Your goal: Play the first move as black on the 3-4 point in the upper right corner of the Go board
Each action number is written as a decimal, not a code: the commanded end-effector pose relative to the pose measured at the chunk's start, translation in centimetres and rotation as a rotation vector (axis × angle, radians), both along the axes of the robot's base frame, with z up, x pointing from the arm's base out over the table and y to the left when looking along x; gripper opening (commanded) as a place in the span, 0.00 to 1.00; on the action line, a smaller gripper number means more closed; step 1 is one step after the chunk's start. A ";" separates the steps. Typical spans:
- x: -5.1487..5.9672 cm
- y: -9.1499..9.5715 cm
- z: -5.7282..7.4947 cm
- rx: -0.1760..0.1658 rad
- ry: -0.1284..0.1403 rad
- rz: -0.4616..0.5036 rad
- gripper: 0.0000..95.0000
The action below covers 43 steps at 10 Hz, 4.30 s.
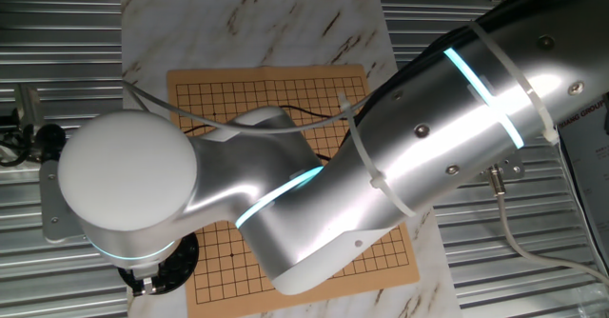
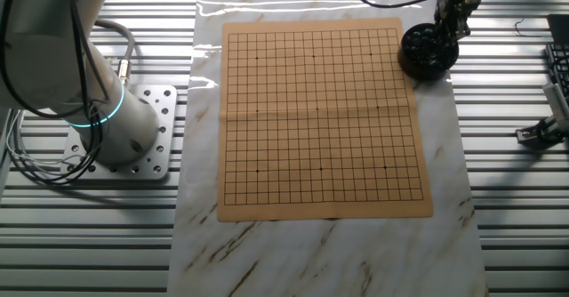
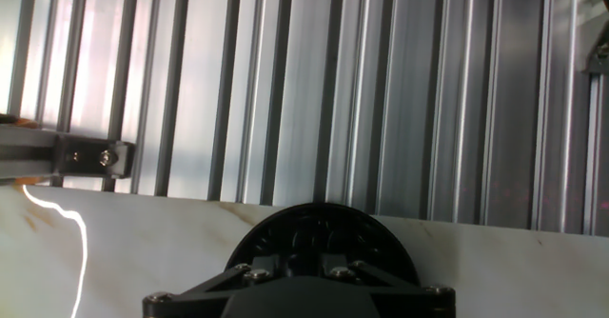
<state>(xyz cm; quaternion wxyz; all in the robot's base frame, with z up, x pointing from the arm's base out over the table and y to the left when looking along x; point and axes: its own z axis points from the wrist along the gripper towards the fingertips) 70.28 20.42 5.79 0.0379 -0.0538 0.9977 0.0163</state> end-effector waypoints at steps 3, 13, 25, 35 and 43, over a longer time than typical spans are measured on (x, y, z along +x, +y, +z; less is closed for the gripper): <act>0.0 0.2 -0.2 -0.001 -0.002 -0.003 0.20; 0.0 0.3 -0.3 0.003 -0.014 0.005 0.20; 0.0 0.2 -0.6 0.004 -0.027 0.016 0.20; 0.0 0.2 -0.7 0.007 -0.029 0.016 0.20; 0.0 0.1 -0.8 0.005 -0.034 0.020 0.20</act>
